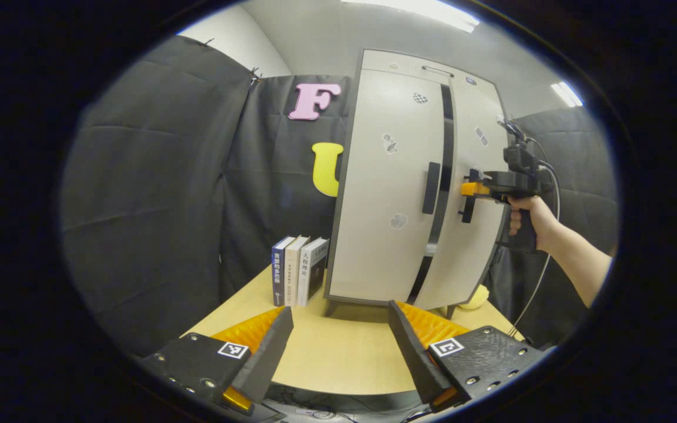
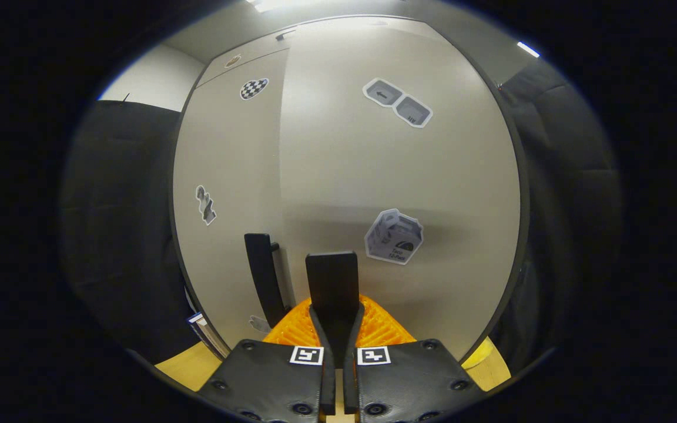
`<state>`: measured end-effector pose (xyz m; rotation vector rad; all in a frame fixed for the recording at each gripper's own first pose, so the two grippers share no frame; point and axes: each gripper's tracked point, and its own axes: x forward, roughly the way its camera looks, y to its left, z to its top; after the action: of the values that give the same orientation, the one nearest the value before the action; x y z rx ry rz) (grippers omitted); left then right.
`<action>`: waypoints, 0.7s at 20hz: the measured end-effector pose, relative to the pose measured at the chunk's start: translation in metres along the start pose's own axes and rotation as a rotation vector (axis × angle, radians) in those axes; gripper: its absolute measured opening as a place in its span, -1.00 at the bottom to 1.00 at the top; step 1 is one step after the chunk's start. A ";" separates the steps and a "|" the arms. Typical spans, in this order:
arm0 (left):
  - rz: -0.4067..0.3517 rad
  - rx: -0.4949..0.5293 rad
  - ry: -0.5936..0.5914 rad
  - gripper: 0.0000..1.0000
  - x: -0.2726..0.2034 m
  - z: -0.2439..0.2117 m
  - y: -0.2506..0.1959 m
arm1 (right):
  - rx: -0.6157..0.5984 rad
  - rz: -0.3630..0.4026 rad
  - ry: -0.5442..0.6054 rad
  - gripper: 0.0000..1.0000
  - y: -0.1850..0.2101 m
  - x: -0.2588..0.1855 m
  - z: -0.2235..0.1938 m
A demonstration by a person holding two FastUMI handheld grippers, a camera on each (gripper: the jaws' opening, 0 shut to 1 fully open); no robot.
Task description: Open the right door of the double-door shoe cabinet with the right hand, and open the left door with the left hand.
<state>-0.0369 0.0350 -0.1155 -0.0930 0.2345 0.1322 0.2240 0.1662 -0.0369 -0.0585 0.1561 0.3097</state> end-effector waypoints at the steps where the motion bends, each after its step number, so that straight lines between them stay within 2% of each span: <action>1: 0.004 0.008 0.000 0.91 -0.002 -0.001 0.000 | 0.006 0.010 -0.005 -0.87 -0.002 -0.007 -0.001; 10: 0.017 0.034 0.012 0.91 -0.012 -0.005 -0.004 | 0.014 0.037 -0.007 -0.87 -0.019 -0.051 -0.005; 14: -0.012 0.036 0.021 0.91 -0.014 -0.010 -0.018 | 0.017 0.044 -0.006 -0.87 -0.026 -0.065 -0.007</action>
<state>-0.0500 0.0149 -0.1205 -0.0601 0.2570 0.1147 0.1698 0.1212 -0.0318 -0.0378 0.1545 0.3528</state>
